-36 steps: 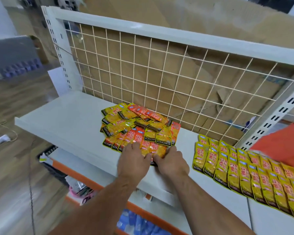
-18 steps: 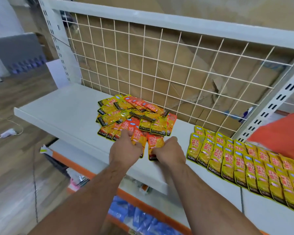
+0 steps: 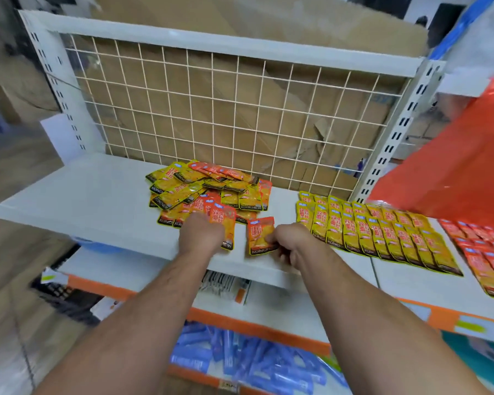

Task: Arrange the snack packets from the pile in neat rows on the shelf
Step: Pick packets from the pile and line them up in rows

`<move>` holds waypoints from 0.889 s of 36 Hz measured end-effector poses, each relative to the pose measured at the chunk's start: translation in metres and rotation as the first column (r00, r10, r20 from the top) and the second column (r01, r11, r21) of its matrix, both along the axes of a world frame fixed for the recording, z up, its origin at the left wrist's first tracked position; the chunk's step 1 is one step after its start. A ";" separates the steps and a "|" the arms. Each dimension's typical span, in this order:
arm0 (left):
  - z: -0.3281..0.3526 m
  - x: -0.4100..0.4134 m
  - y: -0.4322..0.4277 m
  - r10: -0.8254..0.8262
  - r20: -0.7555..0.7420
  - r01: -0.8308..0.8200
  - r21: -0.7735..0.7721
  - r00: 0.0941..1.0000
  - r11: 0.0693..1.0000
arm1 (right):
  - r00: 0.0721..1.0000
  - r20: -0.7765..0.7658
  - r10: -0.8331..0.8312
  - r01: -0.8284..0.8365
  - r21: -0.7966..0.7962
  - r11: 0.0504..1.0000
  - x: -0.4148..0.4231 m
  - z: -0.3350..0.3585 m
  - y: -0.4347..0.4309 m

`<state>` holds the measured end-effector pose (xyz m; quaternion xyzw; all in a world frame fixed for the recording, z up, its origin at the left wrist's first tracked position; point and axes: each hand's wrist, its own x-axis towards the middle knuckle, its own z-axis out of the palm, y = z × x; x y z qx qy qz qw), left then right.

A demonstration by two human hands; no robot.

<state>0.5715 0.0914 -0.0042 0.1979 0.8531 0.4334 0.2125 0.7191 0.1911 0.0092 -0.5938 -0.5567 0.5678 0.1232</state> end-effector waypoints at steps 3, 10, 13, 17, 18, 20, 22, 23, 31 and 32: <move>0.003 0.009 -0.005 0.024 0.082 -0.026 0.015 0.996 1.000 | 0.999 -0.040 -0.011 0.011 -0.015 1.000 0.009 -0.001 -0.017; 0.013 0.050 -0.020 -0.208 0.185 0.205 0.034 0.960 0.978 | 0.994 -0.081 -0.071 0.075 0.048 0.996 0.053 0.004 -0.045; 0.017 0.077 -0.021 -0.258 0.273 0.237 0.108 0.927 0.966 | 0.991 -0.089 -0.099 0.106 0.082 0.991 0.082 0.013 -0.051; 0.028 0.124 -0.016 -0.340 0.364 0.288 0.192 0.867 0.938 | 0.983 -0.090 -0.163 0.173 0.130 0.976 0.131 0.022 -0.048; 0.030 0.135 -0.014 -0.360 0.379 0.302 0.207 0.852 0.931 | 0.978 -0.094 -0.184 0.196 0.134 0.971 0.145 0.023 -0.046; 0.030 0.157 -0.007 -0.391 0.395 0.328 0.218 0.832 0.919 | 0.975 -0.081 -0.206 0.216 0.144 0.966 0.172 0.024 -0.041; 0.029 0.179 0.001 -0.408 0.405 0.354 0.205 0.818 0.913 | 0.971 -0.071 -0.228 0.236 0.142 0.961 0.198 0.025 -0.037; 0.029 0.190 0.005 -0.409 0.408 0.358 0.199 0.816 0.912 | 0.965 -0.078 -0.249 0.258 0.135 0.957 0.211 0.024 -0.035; 0.027 0.291 0.040 -0.451 0.277 0.432 0.129 0.848 0.892 | 0.952 -0.081 -0.296 0.305 0.143 0.941 0.322 0.023 -0.009; 0.029 0.305 0.043 -0.452 0.293 0.434 0.127 0.843 0.892 | 0.952 -0.076 -0.296 0.304 0.144 0.942 0.336 0.024 -0.006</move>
